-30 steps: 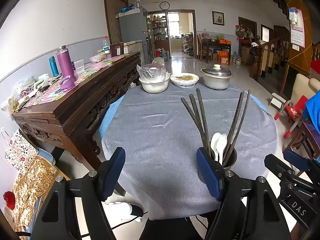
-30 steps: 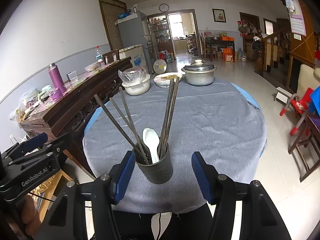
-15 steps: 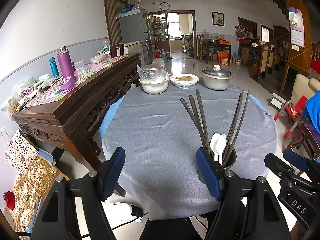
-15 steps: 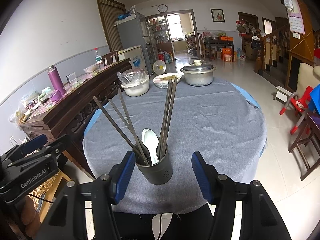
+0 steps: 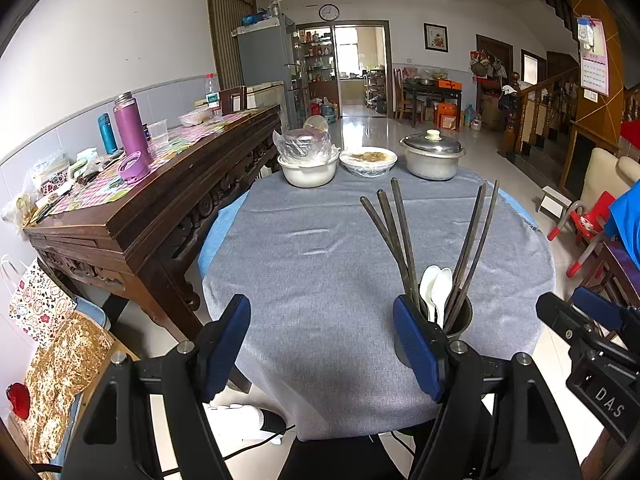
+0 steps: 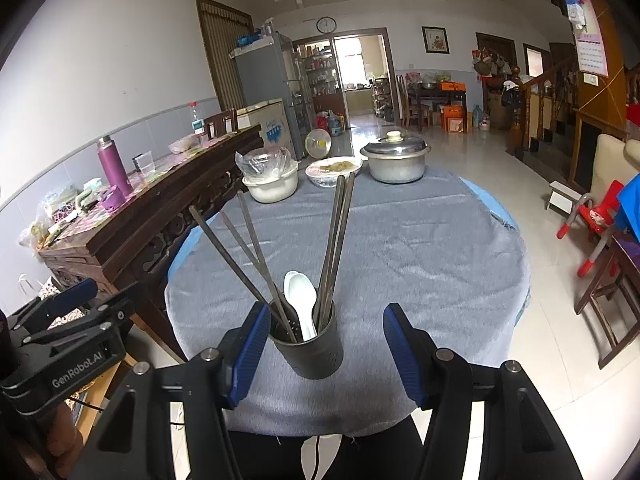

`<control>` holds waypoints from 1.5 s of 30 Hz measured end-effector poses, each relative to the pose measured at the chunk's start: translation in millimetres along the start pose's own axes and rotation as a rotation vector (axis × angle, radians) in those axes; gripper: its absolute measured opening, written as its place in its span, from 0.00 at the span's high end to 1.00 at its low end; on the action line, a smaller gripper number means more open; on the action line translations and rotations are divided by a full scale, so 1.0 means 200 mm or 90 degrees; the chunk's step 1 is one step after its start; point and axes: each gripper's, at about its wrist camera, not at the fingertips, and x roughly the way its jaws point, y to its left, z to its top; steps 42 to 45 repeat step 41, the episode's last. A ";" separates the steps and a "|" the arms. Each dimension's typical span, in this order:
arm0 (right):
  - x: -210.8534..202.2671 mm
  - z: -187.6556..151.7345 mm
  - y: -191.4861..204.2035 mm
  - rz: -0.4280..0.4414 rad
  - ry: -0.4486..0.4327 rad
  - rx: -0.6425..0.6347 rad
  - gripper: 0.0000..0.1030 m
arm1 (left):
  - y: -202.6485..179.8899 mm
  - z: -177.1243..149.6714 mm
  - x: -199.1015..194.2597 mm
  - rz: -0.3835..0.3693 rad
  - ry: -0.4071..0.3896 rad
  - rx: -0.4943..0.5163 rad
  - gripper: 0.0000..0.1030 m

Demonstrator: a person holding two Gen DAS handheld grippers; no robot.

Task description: Organize utensils

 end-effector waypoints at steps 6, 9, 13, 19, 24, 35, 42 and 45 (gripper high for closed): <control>0.00 0.01 0.01 0.001 -0.003 -0.005 0.39 | 0.00 0.00 0.00 0.000 0.000 0.001 0.28; -0.01 0.02 0.01 0.001 -0.007 -0.003 0.39 | 0.00 0.00 0.00 -0.001 0.000 0.001 0.28; -0.03 0.03 0.00 -0.001 -0.015 -0.004 0.39 | 0.00 0.00 -0.01 -0.001 -0.001 -0.001 0.28; -0.03 0.03 0.02 0.000 -0.014 -0.012 0.39 | 0.01 0.00 -0.02 0.000 0.000 -0.003 0.28; -0.02 0.03 0.03 0.003 -0.012 -0.012 0.39 | 0.02 0.00 -0.01 0.003 0.003 -0.005 0.28; 0.05 0.07 0.01 0.011 -0.003 -0.001 0.39 | 0.01 0.01 0.07 0.012 0.021 -0.004 0.28; 0.18 0.09 -0.12 -0.014 0.004 0.025 0.35 | 0.04 0.04 0.24 -0.033 0.052 -0.019 0.28; 0.18 0.09 -0.12 -0.014 0.004 0.025 0.35 | 0.04 0.04 0.24 -0.033 0.052 -0.019 0.28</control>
